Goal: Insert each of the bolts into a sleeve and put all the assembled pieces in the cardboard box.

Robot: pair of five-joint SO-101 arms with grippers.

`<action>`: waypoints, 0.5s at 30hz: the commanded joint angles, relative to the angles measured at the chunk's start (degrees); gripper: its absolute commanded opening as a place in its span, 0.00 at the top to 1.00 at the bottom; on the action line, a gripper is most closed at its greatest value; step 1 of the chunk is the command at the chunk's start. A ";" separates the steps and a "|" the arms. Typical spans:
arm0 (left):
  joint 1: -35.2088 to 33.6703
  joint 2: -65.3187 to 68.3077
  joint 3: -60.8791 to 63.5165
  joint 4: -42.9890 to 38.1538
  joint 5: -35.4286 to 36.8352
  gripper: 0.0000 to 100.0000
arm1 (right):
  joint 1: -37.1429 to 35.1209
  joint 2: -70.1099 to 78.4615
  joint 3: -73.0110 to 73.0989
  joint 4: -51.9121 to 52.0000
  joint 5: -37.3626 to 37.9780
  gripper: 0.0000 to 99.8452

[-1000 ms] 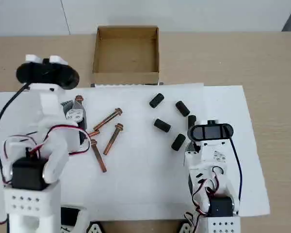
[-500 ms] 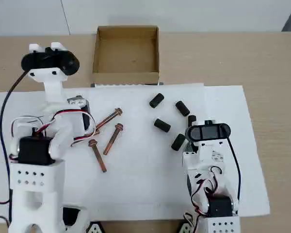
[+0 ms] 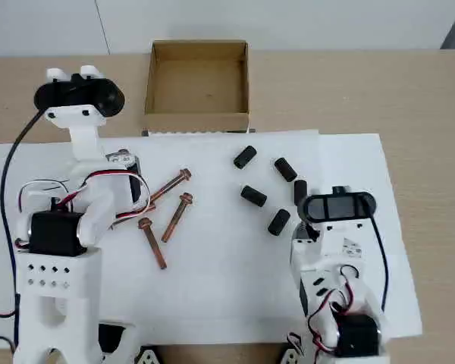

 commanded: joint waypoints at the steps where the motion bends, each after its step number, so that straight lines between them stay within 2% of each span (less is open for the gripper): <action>1: 0.26 0.09 -2.33 0.18 0.09 0.99 | 0.48 7.16 -9.67 2.95 -0.35 1.00; 8: 0.18 0.18 -2.07 -0.18 -0.35 0.99 | 0.48 30.02 -25.67 4.18 -0.44 0.99; 15: -0.18 0.18 -1.19 0.26 -10.20 0.91 | 0.40 51.21 -40.97 10.59 -0.35 0.99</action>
